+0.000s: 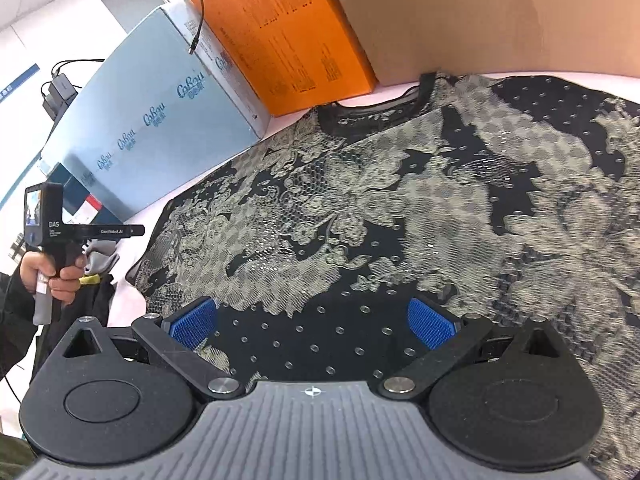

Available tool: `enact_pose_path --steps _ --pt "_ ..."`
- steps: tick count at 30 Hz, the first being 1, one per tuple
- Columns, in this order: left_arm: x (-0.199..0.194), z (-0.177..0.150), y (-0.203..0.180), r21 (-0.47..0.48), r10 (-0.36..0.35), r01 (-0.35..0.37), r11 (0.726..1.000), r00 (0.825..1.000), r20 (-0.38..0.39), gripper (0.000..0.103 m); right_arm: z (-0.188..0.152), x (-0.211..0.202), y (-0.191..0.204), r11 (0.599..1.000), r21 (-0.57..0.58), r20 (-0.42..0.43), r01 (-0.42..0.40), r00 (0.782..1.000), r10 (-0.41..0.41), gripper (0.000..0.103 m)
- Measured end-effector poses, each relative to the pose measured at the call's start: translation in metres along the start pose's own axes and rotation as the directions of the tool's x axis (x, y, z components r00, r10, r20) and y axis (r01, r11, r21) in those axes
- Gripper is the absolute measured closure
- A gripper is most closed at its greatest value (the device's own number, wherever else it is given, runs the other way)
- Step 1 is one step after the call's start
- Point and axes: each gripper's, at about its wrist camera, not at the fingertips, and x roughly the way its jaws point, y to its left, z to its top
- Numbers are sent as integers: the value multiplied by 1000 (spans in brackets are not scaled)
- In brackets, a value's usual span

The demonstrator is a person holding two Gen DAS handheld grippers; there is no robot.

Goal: Fold clothes
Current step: 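Smooth the spread top with both grippers open, then withdraw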

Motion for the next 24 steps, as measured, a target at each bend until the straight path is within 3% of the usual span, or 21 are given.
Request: enact_pose_path --steps 9,13,16,20,24 --pt "-1 -9 -4 19 89 -88 996 994 -60 33 -32 -25 -18 999 33 -34 23 999 -22 0" --pt "-4 -14 1 14 219 -218 976 973 -74 32 -48 -43 -26 998 43 -25 44 999 -43 0" --pt "-15 -23 15 -70 264 -272 960 959 -106 30 -59 -60 -31 997 44 2 70 998 -70 0" --pt "-49 -47 20 -128 185 -194 973 980 -77 24 -69 -89 -37 995 38 61 91 994 -93 0" --pt "-89 -78 4 -91 60 -62 994 998 -22 22 -75 -120 -51 992 42 93 116 988 -119 0"
